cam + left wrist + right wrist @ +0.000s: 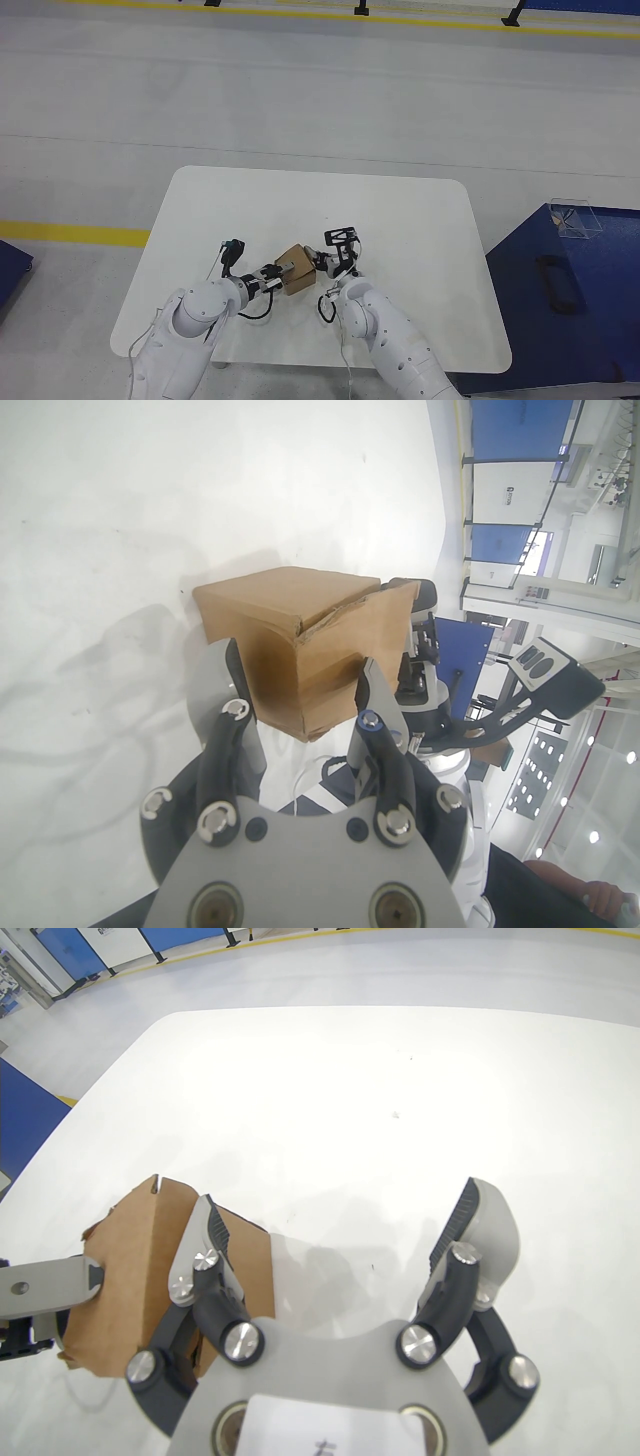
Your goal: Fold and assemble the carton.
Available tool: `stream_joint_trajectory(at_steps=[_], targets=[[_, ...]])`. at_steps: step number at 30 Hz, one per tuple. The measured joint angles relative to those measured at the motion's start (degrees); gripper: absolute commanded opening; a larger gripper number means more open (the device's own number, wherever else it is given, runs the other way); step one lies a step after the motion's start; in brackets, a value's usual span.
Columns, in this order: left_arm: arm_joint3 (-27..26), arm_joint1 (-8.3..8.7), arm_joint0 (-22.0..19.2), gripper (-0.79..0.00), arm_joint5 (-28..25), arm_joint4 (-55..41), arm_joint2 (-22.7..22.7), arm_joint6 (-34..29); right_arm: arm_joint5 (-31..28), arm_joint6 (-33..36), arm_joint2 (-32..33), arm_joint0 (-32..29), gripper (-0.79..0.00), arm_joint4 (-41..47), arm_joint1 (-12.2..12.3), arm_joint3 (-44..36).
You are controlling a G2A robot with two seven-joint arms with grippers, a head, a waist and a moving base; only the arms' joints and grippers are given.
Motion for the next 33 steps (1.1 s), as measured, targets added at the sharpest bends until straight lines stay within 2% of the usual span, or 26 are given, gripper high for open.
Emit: stream_joint_trajectory(at_steps=[4, 7, 10, 12, 20, 33], targets=[[0.0, 0.1, -0.1, -0.372, 0.1, 0.0, 0.2, -0.1, -0.1, -0.2, -0.1, -0.2, 0.0, -0.3, -0.1, -0.2], [0.0, 0.18, 0.0, -0.332, -0.2, -0.3, 0.2, 0.0, -0.5, -0.6, 0.1, -0.6, 0.0, -0.5, 0.0, -0.8], [-0.3, 0.28, 0.3, -0.351, -0.4, -0.7, 0.1, 0.2, -0.8, -0.7, 0.5, -1.1, 0.0, -0.7, 0.1, -1.7], [-0.6, 0.37, 0.5, -0.323, -0.6, -0.9, -0.1, 0.4, -1.1, -0.6, 0.7, -1.4, 0.0, -0.8, 0.1, -2.2], [-0.9, 0.64, 1.0, -0.4, -1.1, -2.4, -0.5, 0.3, -2.7, 0.8, 1.2, -2.0, 0.0, -0.8, 0.3, -3.5], [-0.3, 0.88, 0.4, -0.403, 0.4, -2.4, 0.4, 0.7, -3.0, 1.5, 1.4, -2.1, 0.0, -1.5, 0.3, -3.1]])
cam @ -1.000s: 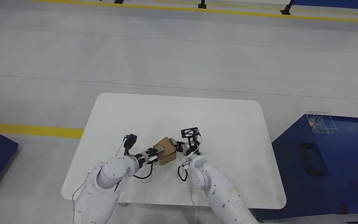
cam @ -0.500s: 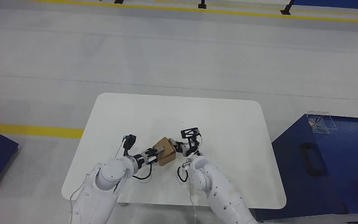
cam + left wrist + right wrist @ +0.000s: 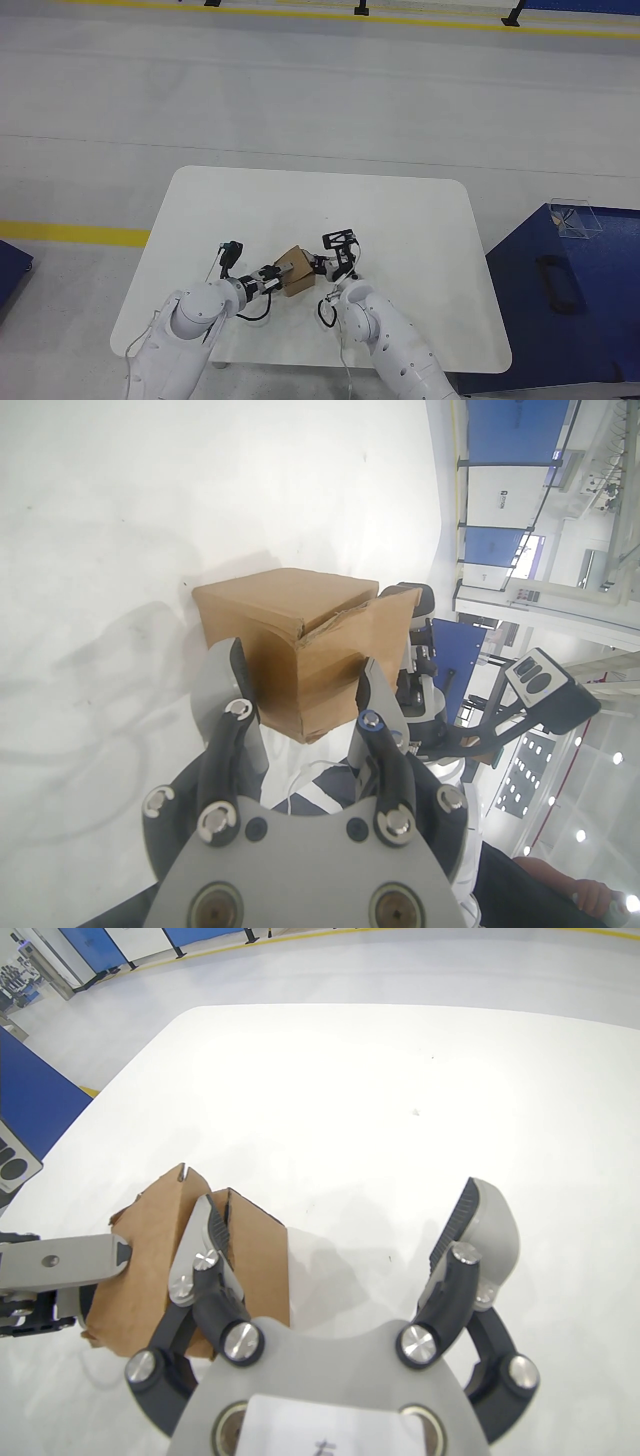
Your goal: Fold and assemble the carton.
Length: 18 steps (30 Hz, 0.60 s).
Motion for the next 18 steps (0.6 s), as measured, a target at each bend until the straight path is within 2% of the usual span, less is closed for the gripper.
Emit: stream_joint_trajectory(at_steps=[18], targets=[[0.7, 0.26, -0.9, -0.394, 1.1, 0.1, 1.2, 0.4, 0.4, 0.5, 0.9, 0.7, 0.0, 0.5, -0.1, 0.4]])
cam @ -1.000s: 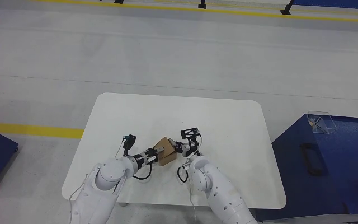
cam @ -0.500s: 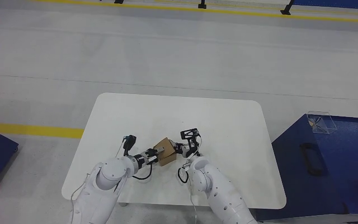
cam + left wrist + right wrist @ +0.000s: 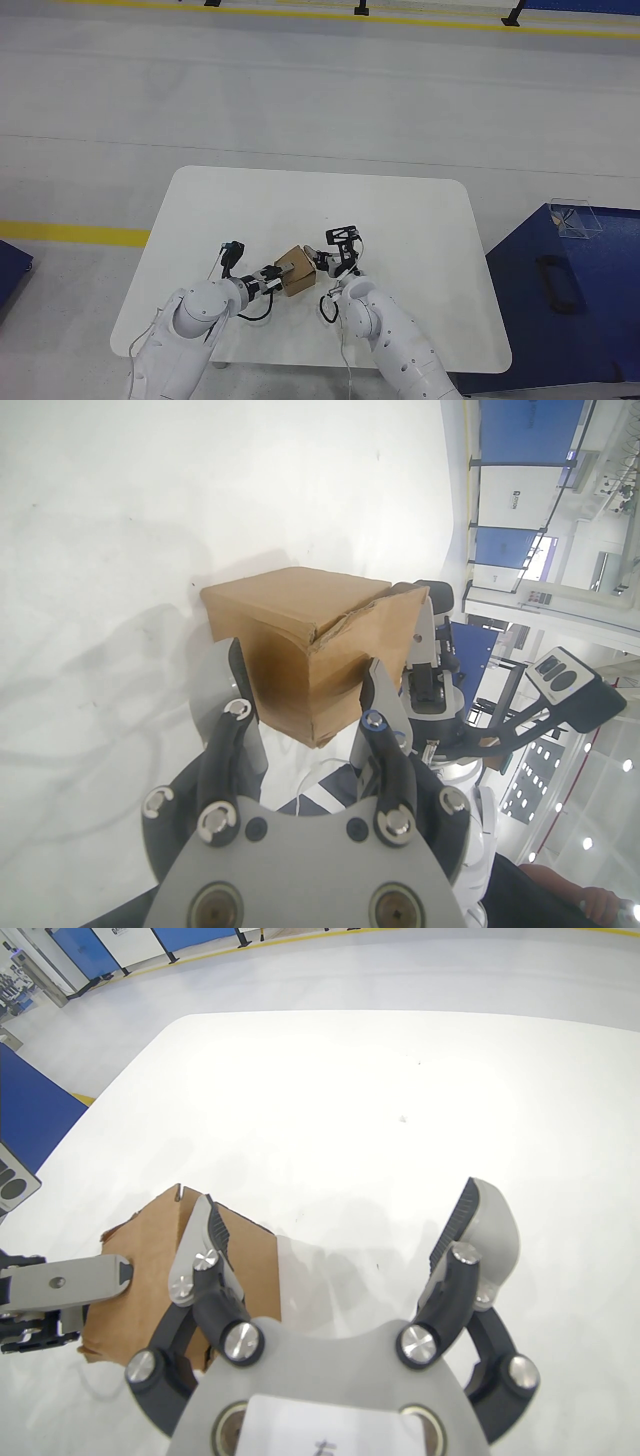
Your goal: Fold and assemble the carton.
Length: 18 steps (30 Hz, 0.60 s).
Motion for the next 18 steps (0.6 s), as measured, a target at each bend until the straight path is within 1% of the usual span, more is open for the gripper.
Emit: stream_joint_trajectory(at_steps=[7, 10, 16, 18], targets=[[0.1, 0.15, -0.2, -0.4, 0.4, 0.0, 0.2, -0.3, 0.1, 0.4, -0.5, 0.1, 0.0, -0.2, -0.2, 0.4], [0.4, 0.17, -0.5, -0.4, 1.0, 0.3, 0.7, -0.4, 0.0, -0.5, 0.1, 0.0, 0.0, 0.8, -0.2, 0.0], [0.9, 0.18, -0.8, -0.397, 1.4, 0.0, 1.1, 0.0, -3.5, -1.9, 1.3, -1.7, 0.0, 1.2, 0.3, -2.5], [0.9, 0.2, -0.8, -0.369, 1.4, -0.2, 1.1, 0.2, -4.2, -1.2, 1.2, -2.1, 0.0, 0.3, 0.4, -2.9]])
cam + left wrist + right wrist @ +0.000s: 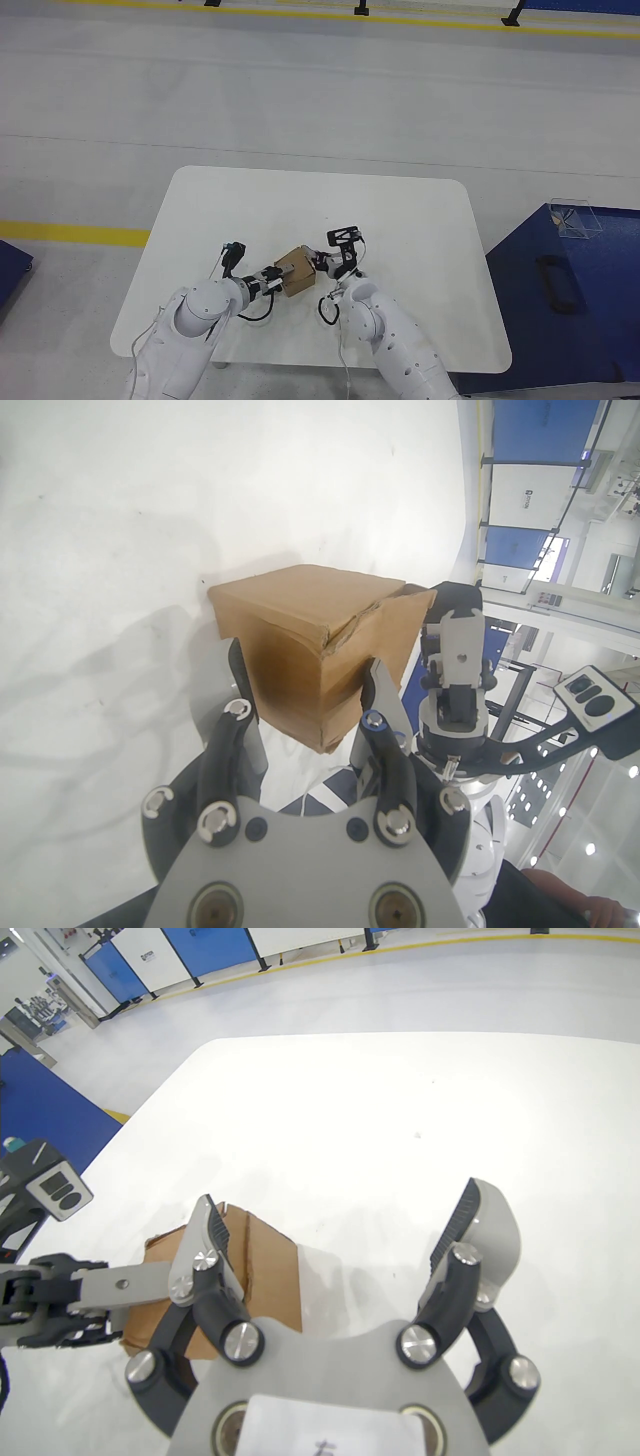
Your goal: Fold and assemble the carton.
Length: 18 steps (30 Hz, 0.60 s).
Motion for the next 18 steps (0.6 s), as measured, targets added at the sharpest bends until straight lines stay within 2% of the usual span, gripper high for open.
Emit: stream_joint_trajectory(at_steps=[7, 10, 12, 14, 16, 18], targets=[[-0.7, 0.2, 0.6, -0.372, -0.5, -0.7, -0.6, 0.7, 1.9, 2.1, -0.7, 0.8, 0.0, -0.7, -0.2, 1.6], [-1.5, 0.35, 1.1, -0.345, -1.1, -1.0, -1.1, 1.0, 2.4, 2.5, -0.9, 1.3, 0.0, -0.5, -0.4, 2.3], [-2.5, 0.51, 1.7, -0.265, -2.0, -1.2, -1.6, 1.4, 2.7, 2.8, -1.1, 1.6, 0.0, -0.6, -0.5, 2.6], [-3.9, 0.69, 2.5, -0.222, -3.0, -1.3, -2.3, 2.1, 2.8, 3.1, -1.3, 1.8, 0.0, -0.7, -0.5, 2.9], [-5.4, 0.88, 3.4, -0.074, -4.1, -0.8, -2.8, 2.6, 2.8, 3.0, -1.3, 1.9, 0.0, -0.7, -0.6, 3.0], [-7.4, 1.15, 4.6, 0.0, -6.4, -0.2, -3.6, 3.4, 2.4, 1.9, -1.1, 1.8, 0.0, -0.2, -0.6, 2.5]])
